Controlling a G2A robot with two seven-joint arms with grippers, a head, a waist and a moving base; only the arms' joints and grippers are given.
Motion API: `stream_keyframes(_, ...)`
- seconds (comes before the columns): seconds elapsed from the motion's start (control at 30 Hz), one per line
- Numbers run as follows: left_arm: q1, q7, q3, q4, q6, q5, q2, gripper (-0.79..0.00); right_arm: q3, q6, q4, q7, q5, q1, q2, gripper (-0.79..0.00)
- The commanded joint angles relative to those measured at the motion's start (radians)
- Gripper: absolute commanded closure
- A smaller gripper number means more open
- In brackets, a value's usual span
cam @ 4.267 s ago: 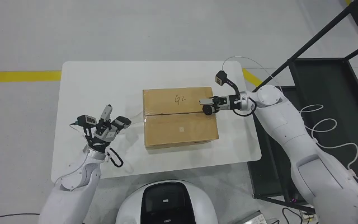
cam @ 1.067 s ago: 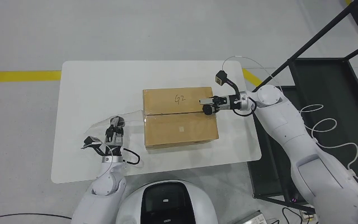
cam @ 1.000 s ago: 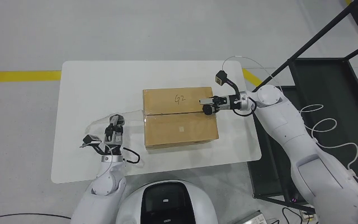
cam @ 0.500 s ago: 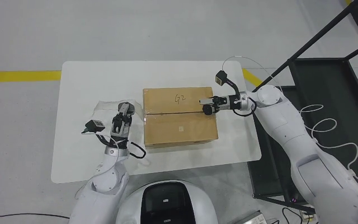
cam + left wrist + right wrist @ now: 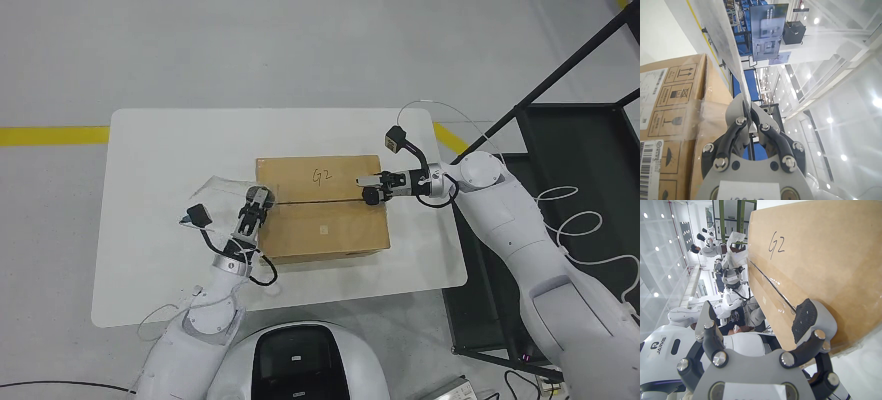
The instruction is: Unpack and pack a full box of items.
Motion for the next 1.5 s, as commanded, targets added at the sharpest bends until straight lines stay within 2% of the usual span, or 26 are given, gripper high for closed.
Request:
stream_keyframes(0.0, 0.001, 0.005, 0.014, -0.001, 0.022, 0.06, -0.001, 0.0, 0.0, 0.0, 0.0, 0.0, 0.0, 0.0, 0.0, -0.785)
stream_keyframes(0.47, -0.033, 0.039, 0.063, 0.029, 0.125, 0.315, -0.012, 0.0, 0.0, 0.0, 0.0, 0.0, 0.0, 0.0, 0.0, -0.785)
stream_keyframes(0.7, -0.047, 0.034, 0.085, 0.022, 0.199, 0.38, -0.02, 0.0, 0.0, 0.0, 0.0, 0.0, 0.0, 0.0, 0.0, -0.785)
stream_keyframes(0.73, -0.049, 0.031, 0.086, 0.02, 0.208, 0.391, -0.02, -0.046, 0.0, 0.0, 0.0, 0.0, 0.0, 0.0, 0.0, -0.785)
stream_keyframes(0.8, -0.049, 0.028, 0.088, 0.015, 0.215, 0.4, -0.021, -0.332, 0.0, 0.0, 0.0, 0.0, 0.0, 0.0, 0.0, -0.785)
stream_keyframes(0.83, -0.05, 0.025, 0.09, 0.009, 0.221, 0.404, -0.022, -0.785, 0.0, 0.0, 0.0, 0.0, 0.0, 0.0, 0.0, -0.785)
stream_keyframes(1.1, -0.052, -0.01, 0.096, -0.021, 0.249, 0.418, -0.027, -0.785, 0.0, 0.0, 0.0, 0.0, 0.0, 0.0, 0.0, -0.785)
stream_keyframes(1.47, -0.071, -0.066, 0.111, -0.004, 0.192, 0.377, -0.036, -0.785, 0.0, 0.0, 0.0, 0.0, 0.0, 0.0, 0.0, -0.785)
